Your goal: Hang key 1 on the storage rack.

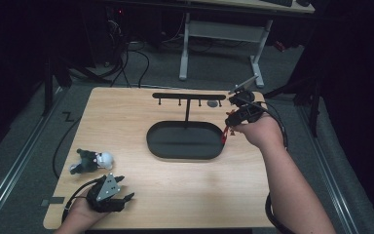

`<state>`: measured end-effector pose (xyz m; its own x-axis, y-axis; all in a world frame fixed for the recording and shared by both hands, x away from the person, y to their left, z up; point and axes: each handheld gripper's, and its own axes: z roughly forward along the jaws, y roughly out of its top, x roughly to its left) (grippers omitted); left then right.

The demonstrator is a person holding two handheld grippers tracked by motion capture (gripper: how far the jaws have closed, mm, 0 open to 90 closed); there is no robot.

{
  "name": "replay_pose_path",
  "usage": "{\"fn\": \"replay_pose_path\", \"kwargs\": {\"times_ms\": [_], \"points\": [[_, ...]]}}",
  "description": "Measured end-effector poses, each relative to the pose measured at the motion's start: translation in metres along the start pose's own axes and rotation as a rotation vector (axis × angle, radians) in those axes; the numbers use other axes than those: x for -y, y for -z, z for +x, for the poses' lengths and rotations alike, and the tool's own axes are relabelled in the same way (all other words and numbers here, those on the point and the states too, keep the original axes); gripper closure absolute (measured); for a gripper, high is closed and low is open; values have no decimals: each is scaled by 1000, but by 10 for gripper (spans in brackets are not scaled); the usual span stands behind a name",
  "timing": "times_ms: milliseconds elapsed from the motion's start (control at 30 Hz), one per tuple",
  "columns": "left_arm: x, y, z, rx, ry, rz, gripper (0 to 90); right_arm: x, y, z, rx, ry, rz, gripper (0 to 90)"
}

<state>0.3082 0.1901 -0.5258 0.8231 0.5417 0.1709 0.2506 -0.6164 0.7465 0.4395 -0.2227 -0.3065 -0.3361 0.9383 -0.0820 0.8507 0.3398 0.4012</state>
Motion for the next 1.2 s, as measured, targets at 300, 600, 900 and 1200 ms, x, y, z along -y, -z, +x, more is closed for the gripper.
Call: {"fn": "replay_pose_path", "kwargs": {"times_ms": [300,600,900,1200], "points": [[0,0,0,2,1,-2,317,-13,-6,4,2,9,-7,580],[0,0,0,2,-2,1,317,-24,-9,10,-11,22,-16,580],[0,0,0,6,-2,6,317,-36,-13,11,2,27,-26,580],[1,1,0,6,0,3,317,-41,-18,-2,22,-18,-32,580]]}}
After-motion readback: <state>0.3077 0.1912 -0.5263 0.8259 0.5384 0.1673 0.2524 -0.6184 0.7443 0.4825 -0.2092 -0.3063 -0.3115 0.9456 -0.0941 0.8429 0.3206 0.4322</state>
